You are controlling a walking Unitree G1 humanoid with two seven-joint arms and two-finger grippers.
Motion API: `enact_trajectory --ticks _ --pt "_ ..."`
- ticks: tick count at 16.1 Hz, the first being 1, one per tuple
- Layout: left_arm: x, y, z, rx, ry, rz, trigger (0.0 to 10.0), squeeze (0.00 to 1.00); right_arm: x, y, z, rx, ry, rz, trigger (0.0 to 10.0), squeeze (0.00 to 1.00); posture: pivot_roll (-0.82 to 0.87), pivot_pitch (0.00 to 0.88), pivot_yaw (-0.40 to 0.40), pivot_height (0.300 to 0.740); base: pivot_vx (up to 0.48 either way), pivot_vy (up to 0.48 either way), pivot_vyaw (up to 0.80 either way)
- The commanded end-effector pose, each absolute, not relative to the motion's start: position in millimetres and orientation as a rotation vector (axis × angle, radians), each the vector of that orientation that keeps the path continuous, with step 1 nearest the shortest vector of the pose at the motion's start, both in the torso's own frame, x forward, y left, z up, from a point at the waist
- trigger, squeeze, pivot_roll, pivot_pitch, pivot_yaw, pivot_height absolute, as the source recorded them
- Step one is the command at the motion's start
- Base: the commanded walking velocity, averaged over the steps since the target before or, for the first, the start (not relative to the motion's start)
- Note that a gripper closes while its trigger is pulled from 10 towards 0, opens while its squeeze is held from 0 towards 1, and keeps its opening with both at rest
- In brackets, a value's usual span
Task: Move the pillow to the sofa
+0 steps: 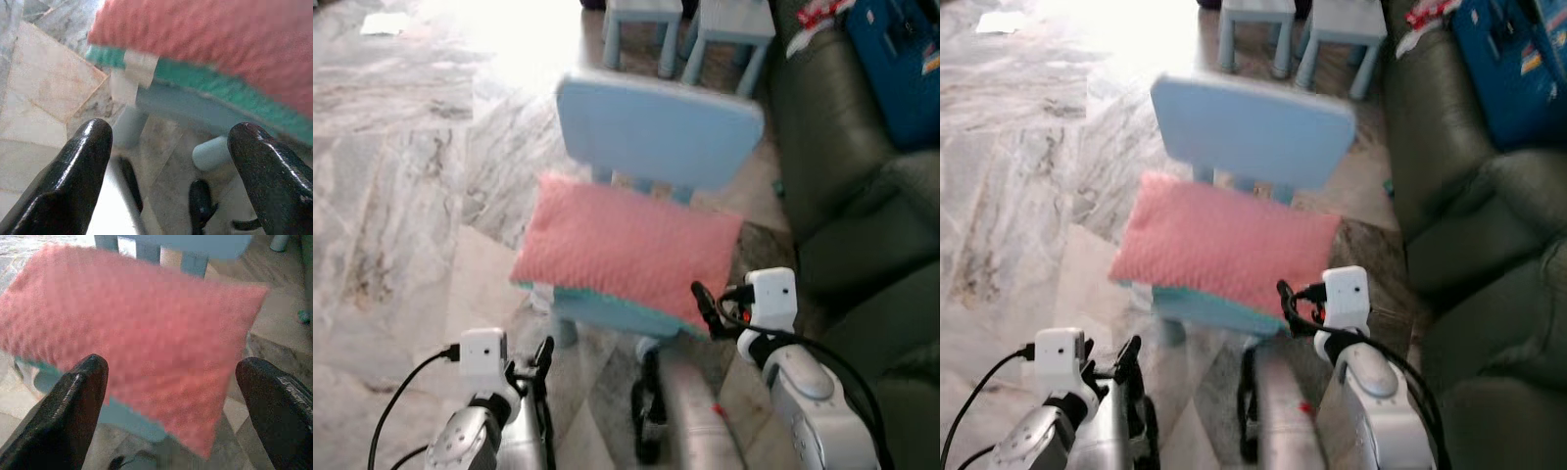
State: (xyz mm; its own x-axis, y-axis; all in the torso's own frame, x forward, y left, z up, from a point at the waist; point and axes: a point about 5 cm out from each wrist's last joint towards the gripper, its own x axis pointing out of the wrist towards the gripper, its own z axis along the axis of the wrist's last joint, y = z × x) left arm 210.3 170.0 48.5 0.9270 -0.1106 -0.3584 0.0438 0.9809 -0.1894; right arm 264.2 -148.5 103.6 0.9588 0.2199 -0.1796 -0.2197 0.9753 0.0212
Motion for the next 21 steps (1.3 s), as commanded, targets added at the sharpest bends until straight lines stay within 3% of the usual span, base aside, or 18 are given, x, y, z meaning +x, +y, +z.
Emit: enact_trajectory --ticks 1,13,18,21 --pt "206 169 44 -0.177 0.4 -0.077 10.0 0.0 262 -150 97 -0.003 0.211 0.22 10.0 0.0 -0.14 0.318 -0.067 0.52 0.0 0.0 0.0" --pt "209 179 49 -0.13 0.354 -0.001 10.0 0.0 267 -149 97 -0.016 0.203 0.224 10.0 0.0 -0.13 0.318 -0.067 0.385 0.0 0.0 0.0" --pt "229 198 90 0.006 0.126 0.074 10.0 0.0 278 -148 119 -0.047 0.098 0.248 10.0 0.0 -0.13 0.316 -0.07 0.37 0.0 0.0 0.0" --pt "252 216 130 0.075 -0.04 0.115 10.0 0.0 295 -147 161 -0.052 -0.053 0.227 10.0 0.0 -0.13 0.317 -0.072 0.37 0.0 0.0 0.0"
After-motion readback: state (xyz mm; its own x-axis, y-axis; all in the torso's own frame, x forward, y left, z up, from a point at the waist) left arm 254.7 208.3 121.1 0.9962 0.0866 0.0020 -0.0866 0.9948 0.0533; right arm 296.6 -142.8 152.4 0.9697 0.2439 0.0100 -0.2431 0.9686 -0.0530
